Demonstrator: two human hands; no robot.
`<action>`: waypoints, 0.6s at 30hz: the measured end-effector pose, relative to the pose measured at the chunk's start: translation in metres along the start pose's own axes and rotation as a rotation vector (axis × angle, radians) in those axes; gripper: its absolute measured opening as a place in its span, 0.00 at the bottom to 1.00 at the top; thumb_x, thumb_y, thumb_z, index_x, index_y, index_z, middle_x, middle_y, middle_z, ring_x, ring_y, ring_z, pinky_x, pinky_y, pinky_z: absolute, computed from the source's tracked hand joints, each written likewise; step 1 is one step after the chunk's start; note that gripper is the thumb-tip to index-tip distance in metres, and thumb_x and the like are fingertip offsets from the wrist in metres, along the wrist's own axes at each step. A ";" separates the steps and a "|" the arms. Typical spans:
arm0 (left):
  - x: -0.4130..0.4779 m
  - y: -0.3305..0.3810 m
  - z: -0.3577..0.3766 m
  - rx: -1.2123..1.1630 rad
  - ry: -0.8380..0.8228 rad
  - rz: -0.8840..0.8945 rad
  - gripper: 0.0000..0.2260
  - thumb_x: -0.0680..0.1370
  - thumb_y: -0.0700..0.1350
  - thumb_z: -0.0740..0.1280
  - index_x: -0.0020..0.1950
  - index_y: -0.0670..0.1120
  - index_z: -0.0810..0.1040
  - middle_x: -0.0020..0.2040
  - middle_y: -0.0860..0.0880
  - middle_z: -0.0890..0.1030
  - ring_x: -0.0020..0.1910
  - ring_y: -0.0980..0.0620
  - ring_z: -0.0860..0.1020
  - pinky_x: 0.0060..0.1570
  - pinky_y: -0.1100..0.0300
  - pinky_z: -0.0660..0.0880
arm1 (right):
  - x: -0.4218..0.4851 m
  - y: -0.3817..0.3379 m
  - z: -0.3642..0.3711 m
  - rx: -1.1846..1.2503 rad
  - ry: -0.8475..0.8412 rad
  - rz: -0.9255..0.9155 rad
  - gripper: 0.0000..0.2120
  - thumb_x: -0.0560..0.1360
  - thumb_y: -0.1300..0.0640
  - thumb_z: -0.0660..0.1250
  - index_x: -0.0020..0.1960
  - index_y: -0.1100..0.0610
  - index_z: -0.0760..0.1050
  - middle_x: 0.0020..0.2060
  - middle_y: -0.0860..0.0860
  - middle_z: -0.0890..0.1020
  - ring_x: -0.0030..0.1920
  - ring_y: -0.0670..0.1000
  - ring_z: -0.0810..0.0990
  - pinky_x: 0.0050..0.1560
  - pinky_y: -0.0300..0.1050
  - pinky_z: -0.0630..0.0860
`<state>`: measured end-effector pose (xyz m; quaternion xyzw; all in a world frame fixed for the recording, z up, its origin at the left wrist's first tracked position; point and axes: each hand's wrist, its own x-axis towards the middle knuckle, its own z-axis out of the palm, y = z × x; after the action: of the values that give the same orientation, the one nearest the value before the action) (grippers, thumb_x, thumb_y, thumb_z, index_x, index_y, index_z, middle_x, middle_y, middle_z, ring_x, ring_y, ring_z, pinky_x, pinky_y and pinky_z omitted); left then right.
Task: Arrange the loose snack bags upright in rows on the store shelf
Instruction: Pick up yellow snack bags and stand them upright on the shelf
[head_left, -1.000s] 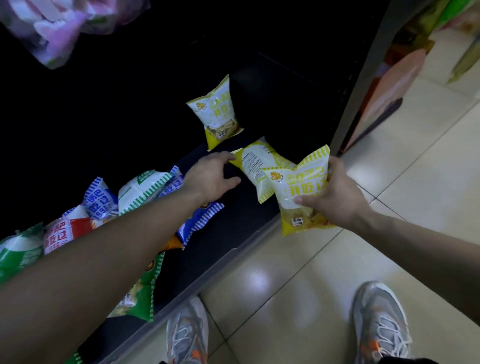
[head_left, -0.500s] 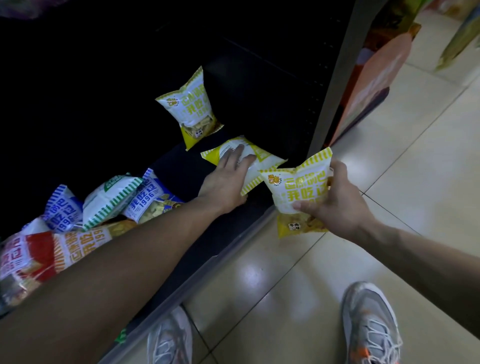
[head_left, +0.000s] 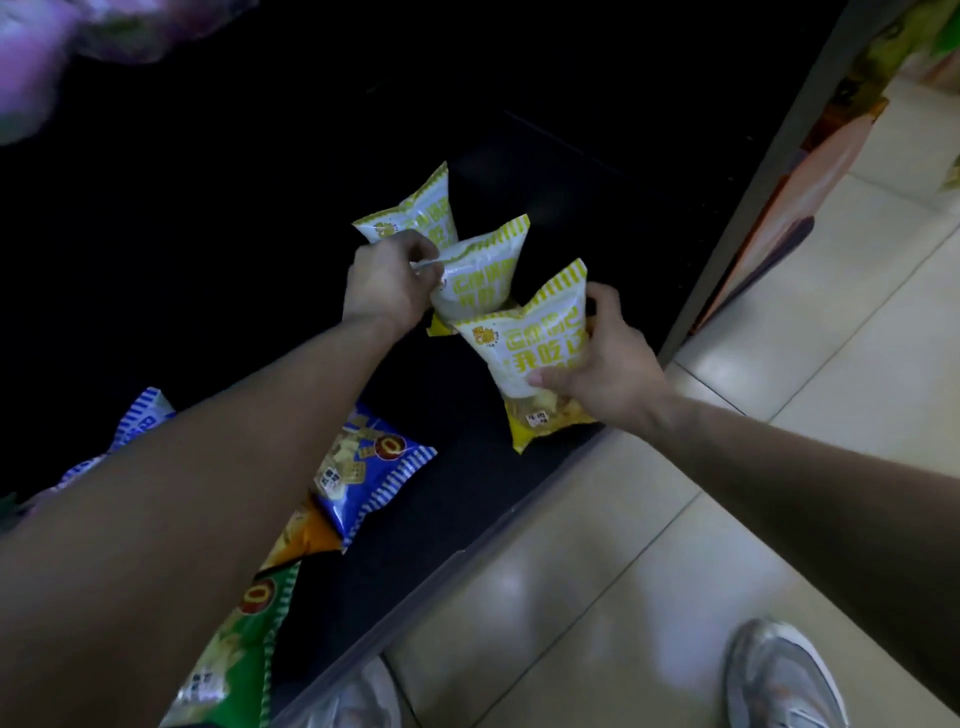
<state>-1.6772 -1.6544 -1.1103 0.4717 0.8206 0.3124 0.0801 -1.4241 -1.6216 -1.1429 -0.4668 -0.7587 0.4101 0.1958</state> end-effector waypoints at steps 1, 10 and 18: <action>0.008 -0.002 -0.001 -0.012 0.016 -0.018 0.05 0.74 0.50 0.70 0.49 0.53 0.82 0.49 0.51 0.83 0.50 0.51 0.80 0.52 0.57 0.77 | 0.012 -0.005 0.004 0.017 -0.004 -0.024 0.48 0.60 0.46 0.82 0.70 0.46 0.57 0.50 0.42 0.77 0.51 0.49 0.78 0.49 0.46 0.74; 0.031 -0.019 0.000 -0.137 0.106 -0.148 0.03 0.73 0.51 0.72 0.40 0.53 0.83 0.40 0.52 0.84 0.40 0.53 0.82 0.45 0.59 0.79 | 0.072 -0.007 0.034 0.188 -0.097 -0.014 0.47 0.67 0.53 0.80 0.74 0.42 0.53 0.56 0.40 0.77 0.58 0.47 0.77 0.55 0.45 0.75; 0.026 -0.023 0.000 -0.233 0.077 -0.202 0.06 0.73 0.48 0.72 0.36 0.49 0.82 0.39 0.49 0.84 0.35 0.48 0.83 0.41 0.54 0.82 | 0.066 0.005 0.028 0.197 -0.170 -0.008 0.48 0.70 0.58 0.78 0.78 0.45 0.51 0.56 0.35 0.76 0.55 0.34 0.76 0.55 0.36 0.73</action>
<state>-1.7079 -1.6409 -1.1199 0.3620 0.8245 0.4139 0.1337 -1.4726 -1.5753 -1.1684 -0.4058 -0.7304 0.5201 0.1772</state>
